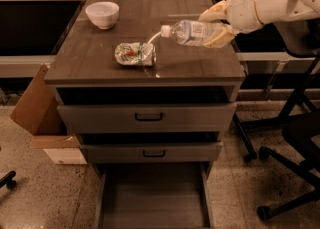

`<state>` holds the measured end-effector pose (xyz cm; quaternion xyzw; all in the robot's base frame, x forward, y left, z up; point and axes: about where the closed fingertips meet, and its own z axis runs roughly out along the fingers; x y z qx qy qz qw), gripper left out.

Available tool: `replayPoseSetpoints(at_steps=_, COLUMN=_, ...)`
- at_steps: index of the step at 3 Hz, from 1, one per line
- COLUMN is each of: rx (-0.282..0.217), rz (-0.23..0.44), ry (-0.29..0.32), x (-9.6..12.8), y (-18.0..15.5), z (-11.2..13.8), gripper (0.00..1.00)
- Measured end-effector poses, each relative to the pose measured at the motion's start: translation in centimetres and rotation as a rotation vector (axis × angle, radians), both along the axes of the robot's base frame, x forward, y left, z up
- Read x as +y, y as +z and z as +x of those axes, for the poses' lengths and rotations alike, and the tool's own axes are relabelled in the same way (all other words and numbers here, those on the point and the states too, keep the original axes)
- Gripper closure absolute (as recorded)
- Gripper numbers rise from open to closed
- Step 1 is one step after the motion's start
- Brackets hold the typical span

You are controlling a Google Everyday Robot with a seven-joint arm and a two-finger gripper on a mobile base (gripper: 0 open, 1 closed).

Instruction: Pick blue plastic bottle from bottom drawer and place on counter

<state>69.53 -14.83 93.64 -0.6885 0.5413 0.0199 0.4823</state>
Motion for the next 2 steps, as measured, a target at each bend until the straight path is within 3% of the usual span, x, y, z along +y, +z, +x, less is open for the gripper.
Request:
replayPoseSetpoints(at_steps=1, rx=0.025, rz=0.009, ry=-0.025, x=0.2, y=-0.5, z=3.3, gripper=1.0)
replayPoseSetpoints(at_steps=2, rx=0.067, rz=0.009, ry=-0.045, x=0.5, y=-1.6, z=5.8, gripper=0.82)
